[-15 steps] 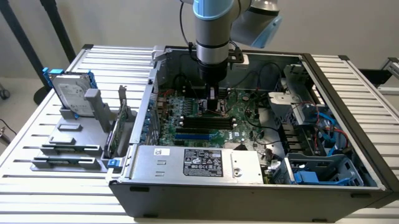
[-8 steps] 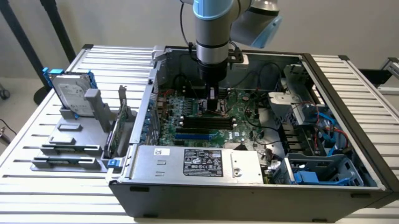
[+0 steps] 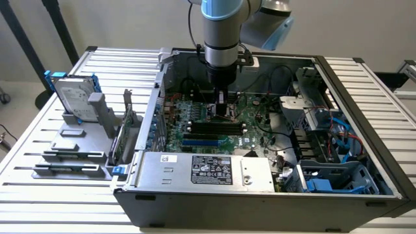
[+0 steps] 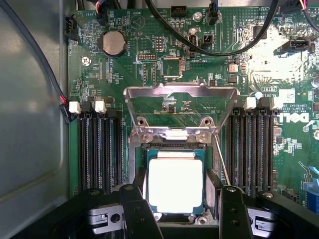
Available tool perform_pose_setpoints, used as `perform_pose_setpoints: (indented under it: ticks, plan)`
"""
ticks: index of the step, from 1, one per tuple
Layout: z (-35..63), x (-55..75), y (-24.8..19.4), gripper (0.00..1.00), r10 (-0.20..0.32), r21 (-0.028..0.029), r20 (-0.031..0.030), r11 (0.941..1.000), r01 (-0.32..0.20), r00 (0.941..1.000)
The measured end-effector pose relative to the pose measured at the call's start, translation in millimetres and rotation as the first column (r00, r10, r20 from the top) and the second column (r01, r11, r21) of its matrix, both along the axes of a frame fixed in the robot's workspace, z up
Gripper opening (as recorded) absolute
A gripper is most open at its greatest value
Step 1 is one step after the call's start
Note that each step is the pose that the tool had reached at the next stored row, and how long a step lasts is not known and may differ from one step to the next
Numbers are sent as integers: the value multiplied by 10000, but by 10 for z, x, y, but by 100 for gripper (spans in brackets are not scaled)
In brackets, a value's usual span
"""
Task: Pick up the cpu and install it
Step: 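Place the cpu into insertion slot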
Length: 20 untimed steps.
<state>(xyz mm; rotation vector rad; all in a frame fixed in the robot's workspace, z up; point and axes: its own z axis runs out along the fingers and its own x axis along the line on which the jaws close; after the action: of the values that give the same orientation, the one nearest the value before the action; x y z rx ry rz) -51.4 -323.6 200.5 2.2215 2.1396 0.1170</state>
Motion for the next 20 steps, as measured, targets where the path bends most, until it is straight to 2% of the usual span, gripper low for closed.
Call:
perform_pose_setpoints:
  ticks: [9, 20]
  plan:
    - [-9, 0, 12, 55, 1, -43, 0, 10000, -1, 10000]
    - [-23, 0, 20, 55, 1, -63, 0, 10000, -1, 10000]
